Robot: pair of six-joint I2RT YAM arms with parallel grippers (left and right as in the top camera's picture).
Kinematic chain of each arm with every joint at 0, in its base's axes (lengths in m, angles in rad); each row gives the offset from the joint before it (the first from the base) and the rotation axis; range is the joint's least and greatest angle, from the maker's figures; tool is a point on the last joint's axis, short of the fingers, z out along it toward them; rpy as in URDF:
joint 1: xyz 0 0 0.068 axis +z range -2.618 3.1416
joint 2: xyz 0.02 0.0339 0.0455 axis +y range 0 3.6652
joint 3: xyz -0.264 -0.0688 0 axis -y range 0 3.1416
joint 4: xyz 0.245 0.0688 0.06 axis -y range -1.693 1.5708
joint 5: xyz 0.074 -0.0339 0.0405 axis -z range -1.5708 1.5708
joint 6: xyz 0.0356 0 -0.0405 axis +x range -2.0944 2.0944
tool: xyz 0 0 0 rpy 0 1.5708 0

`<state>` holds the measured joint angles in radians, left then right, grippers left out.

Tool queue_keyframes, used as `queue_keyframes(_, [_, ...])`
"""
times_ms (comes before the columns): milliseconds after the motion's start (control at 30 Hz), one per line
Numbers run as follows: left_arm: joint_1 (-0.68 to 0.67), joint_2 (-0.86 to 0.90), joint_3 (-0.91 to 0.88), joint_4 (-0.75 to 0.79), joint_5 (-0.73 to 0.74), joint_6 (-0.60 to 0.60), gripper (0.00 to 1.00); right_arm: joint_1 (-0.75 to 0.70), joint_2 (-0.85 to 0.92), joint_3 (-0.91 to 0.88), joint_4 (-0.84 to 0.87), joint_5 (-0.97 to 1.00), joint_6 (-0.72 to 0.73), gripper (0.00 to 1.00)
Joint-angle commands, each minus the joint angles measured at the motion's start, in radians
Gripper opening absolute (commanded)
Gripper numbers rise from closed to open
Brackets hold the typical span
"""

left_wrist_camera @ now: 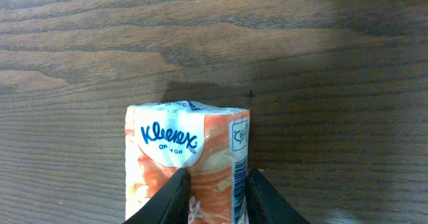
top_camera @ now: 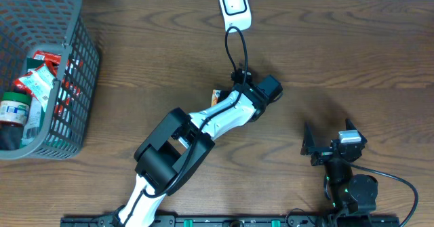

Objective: Scan the item barcode
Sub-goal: 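Lower the tissue pack to the table right of the scanner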

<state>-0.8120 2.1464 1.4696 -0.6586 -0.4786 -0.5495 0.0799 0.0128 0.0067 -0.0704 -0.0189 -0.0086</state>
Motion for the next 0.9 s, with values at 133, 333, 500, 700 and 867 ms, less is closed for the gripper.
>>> queue_keyframes(133, [0.005, 0.023, -0.033, -0.005, 0.023, -0.013, 0.15, 0.006, -0.002, -0.002, -0.004, 0.002, -0.008, 0.99])
queue_keyframes(333, [0.006, 0.002, -0.018, -0.005, 0.022, -0.011, 0.07, 0.006, -0.002, -0.002, -0.004, 0.002, -0.008, 0.99])
queue_keyframes(500, [0.009, -0.068, -0.001, -0.005, 0.022, 0.014, 0.07, 0.006, -0.002, -0.002, -0.004, 0.002, -0.008, 0.99])
queue_keyframes(700, [0.033, -0.210, 0.000, -0.005, 0.100, 0.014, 0.07, 0.006, -0.002, -0.002, -0.004, 0.002, -0.008, 0.99])
queue_keyframes(867, [0.104, -0.293, 0.000, 0.003, 0.342, -0.027, 0.07, 0.006, -0.002, -0.002, -0.004, 0.002, -0.008, 0.99])
